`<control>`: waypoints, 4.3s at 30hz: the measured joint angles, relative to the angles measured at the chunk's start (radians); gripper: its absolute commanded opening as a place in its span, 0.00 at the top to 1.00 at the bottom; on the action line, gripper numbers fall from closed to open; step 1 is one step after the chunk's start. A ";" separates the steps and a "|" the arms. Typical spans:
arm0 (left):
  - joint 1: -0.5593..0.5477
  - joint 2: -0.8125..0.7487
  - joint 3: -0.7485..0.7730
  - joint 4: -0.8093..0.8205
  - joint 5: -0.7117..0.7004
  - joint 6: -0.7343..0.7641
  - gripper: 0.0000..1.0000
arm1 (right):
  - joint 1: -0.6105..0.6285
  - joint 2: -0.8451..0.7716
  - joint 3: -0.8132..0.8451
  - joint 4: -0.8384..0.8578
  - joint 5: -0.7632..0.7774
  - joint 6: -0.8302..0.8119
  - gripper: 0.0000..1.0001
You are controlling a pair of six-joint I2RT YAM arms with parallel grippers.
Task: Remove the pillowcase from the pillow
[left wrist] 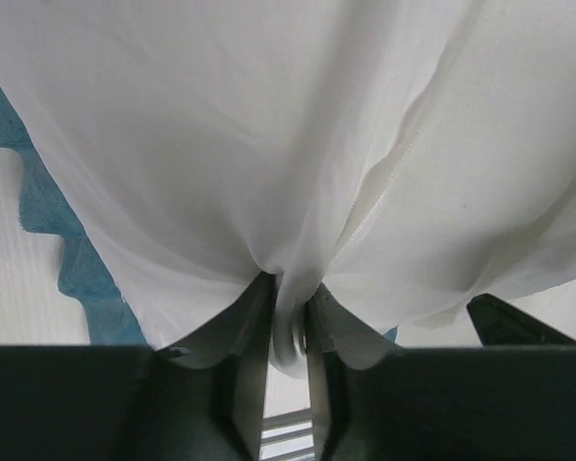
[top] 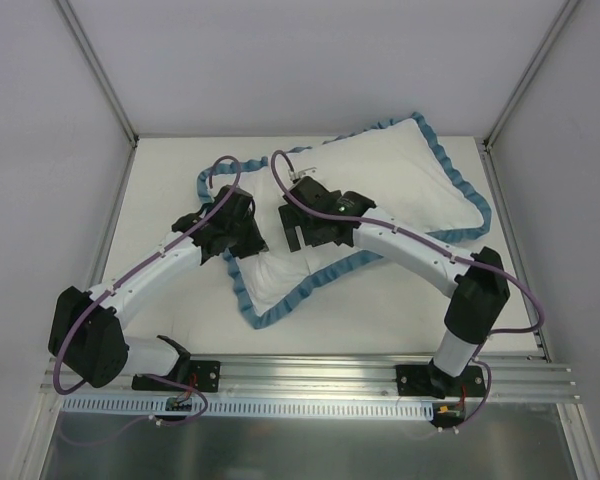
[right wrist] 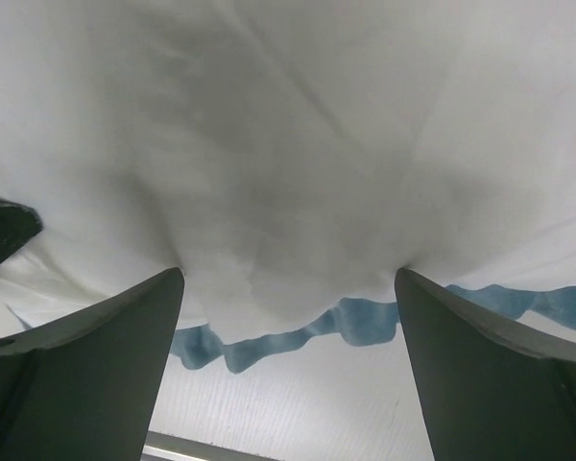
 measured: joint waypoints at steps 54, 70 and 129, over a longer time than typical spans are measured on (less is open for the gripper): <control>0.152 -0.183 -0.316 0.126 0.169 0.016 1.00 | 0.215 0.115 0.176 0.077 -0.004 0.032 0.09; 0.217 -0.278 -0.444 0.264 0.335 -0.060 1.00 | 0.166 0.301 0.204 0.051 0.027 0.124 0.01; 0.102 -0.102 -0.334 0.468 0.568 0.006 0.13 | -0.223 -0.175 -0.080 0.191 -0.306 0.294 0.99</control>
